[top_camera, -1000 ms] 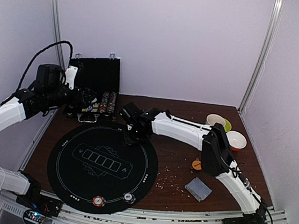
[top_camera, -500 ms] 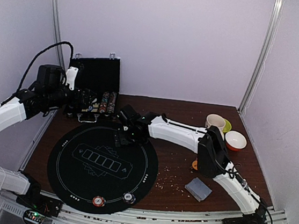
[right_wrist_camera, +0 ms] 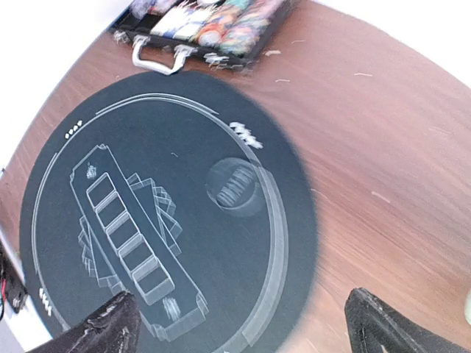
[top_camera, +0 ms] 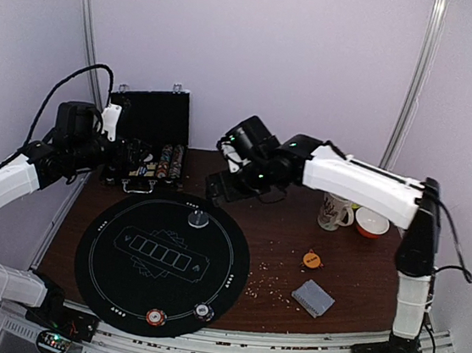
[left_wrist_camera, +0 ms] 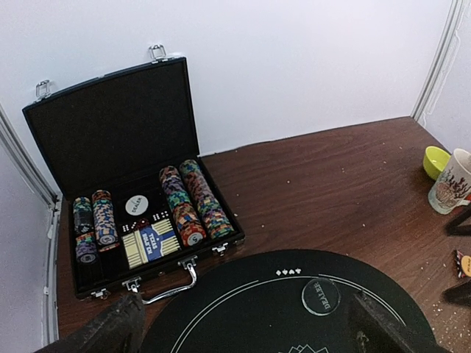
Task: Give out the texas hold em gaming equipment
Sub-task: Pick up the big blind button from the center of the board.
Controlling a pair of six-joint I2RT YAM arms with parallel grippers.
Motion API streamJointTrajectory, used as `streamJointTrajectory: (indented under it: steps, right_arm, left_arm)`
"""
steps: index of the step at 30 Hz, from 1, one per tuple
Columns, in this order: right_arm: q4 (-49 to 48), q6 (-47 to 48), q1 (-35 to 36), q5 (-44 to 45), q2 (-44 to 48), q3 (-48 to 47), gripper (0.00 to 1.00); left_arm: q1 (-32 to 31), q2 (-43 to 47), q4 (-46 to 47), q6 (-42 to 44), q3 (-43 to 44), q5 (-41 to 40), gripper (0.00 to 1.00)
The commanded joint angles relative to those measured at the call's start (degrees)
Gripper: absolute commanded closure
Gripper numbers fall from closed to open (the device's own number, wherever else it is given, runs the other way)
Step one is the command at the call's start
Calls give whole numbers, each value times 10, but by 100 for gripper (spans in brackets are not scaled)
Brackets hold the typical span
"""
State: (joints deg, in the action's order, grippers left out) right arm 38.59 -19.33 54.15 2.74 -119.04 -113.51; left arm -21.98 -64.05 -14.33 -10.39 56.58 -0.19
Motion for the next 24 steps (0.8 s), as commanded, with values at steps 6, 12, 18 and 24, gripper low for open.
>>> streamJointTrajectory:
  steps: [6,12,18,24]
  right_arm:
    - [38,-61,-142,36,271,414,0]
    - [-35,-54,-171,1,270,519,0]
    - [-64,-37,-194,5,241,552,6]
    - [-79,-29,-207,-25,238,565,22]
  left_arm:
    - [-3,6,59,5,-8,23,2]
    - [-3,-2,57,-2,-7,27,2]
    - [-3,1,50,-2,-7,23,2]
    - [-3,0,49,-3,-8,16,2]
